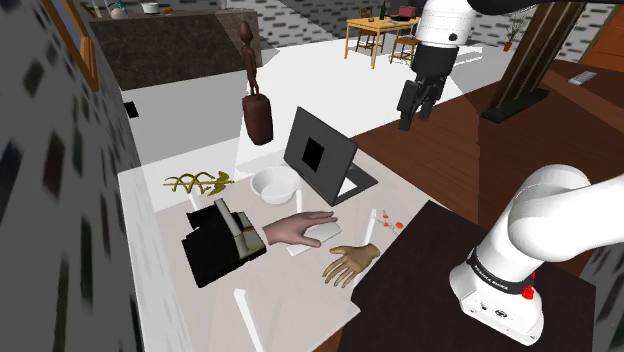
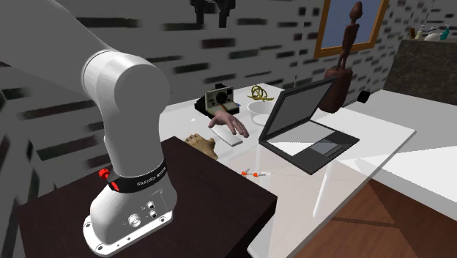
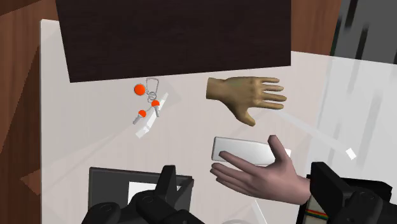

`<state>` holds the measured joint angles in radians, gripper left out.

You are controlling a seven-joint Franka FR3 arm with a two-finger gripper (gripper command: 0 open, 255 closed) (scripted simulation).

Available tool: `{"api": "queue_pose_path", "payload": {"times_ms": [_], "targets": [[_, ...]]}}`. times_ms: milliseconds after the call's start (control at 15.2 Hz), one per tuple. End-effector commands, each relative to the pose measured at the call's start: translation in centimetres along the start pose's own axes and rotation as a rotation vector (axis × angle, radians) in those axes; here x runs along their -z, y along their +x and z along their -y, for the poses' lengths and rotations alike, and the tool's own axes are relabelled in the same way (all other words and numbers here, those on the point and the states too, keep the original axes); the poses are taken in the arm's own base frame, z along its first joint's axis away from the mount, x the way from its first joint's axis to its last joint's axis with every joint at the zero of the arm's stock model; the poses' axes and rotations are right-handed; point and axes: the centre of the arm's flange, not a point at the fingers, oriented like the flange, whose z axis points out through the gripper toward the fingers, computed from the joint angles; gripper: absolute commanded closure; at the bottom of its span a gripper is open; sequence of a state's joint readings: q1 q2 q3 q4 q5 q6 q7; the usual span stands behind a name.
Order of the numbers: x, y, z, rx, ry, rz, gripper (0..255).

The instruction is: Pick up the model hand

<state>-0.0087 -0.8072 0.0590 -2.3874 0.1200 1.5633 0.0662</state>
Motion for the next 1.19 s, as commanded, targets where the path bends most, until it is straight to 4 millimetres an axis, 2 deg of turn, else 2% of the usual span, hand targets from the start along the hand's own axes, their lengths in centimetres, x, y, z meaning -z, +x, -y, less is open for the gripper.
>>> {"api": "queue_pose_path", "payload": {"times_ms": [0, 1122], "targets": [[0.0, 0.0, 0.0, 0.000, 0.000, 0.000, 0], [-21.9, 5.1, 3.5, -0.073, -0.027, 0.077, 0]]}}
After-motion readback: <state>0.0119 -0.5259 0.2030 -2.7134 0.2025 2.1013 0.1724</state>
